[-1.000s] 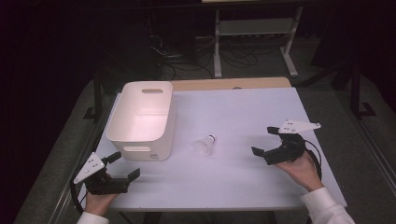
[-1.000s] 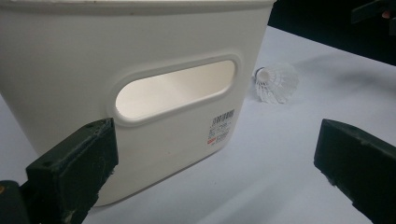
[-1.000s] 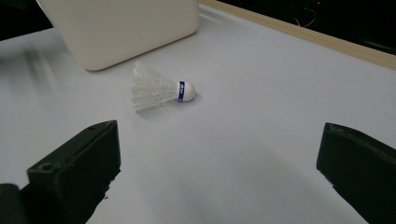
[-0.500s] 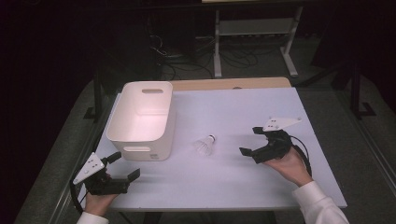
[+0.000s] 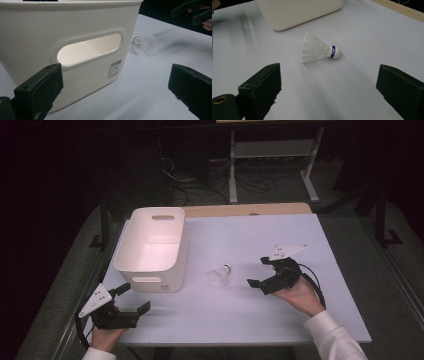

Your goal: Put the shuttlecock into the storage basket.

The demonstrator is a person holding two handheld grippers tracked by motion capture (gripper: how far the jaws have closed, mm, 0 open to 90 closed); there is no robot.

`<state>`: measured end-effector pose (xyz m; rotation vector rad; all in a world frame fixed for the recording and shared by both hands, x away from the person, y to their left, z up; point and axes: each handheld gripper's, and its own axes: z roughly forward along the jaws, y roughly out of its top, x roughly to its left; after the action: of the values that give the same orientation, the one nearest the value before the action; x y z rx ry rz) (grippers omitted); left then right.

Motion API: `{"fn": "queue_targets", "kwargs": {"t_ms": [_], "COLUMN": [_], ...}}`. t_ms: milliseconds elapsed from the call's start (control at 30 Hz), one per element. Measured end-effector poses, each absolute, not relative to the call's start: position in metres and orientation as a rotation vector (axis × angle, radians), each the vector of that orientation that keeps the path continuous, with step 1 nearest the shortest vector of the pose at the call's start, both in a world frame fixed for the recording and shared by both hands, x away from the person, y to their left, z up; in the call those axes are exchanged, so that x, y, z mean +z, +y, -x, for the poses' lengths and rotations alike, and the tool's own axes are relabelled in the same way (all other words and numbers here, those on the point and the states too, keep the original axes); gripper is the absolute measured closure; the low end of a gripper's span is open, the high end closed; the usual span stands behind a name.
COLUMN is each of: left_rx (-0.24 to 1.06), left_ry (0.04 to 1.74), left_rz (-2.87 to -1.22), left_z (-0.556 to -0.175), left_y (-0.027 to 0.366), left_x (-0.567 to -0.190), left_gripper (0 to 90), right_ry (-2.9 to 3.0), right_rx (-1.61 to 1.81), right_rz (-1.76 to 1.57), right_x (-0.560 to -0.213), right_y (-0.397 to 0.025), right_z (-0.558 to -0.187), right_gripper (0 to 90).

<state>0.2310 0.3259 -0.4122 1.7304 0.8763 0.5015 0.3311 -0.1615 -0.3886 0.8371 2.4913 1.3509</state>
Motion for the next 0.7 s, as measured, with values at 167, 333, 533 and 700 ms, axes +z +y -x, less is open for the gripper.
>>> {"fn": "queue_targets", "kwargs": {"t_ms": [167, 333, 533, 700], "left_rx": [0.496, 0.495, 0.491, 0.493], "left_ry": [0.878, 0.877, 0.878, 0.872], "left_rz": [-1.721, -1.714, -1.711, -1.716], "left_z": [-0.231, -0.231, -0.231, -0.231], "left_y": [0.325, 0.324, 0.324, 0.324], "left_x": [-0.412, -0.413, -0.413, -0.413], "left_gripper": [0.0, 0.0, 0.0, 0.0], "right_ry": [2.529, 2.542, 2.598, 2.643], "right_rx": [1.345, 1.342, 1.332, 1.311], "right_rz": [-0.829, -0.793, -0.765, -0.747], "right_x": [-0.391, -0.393, -0.398, -0.403], "right_y": [-0.152, -0.146, -0.137, -0.128], "right_z": [-0.334, -0.335, -0.337, -0.339], "right_gripper": [9.1, 20.8, 30.6, 32.6]}}
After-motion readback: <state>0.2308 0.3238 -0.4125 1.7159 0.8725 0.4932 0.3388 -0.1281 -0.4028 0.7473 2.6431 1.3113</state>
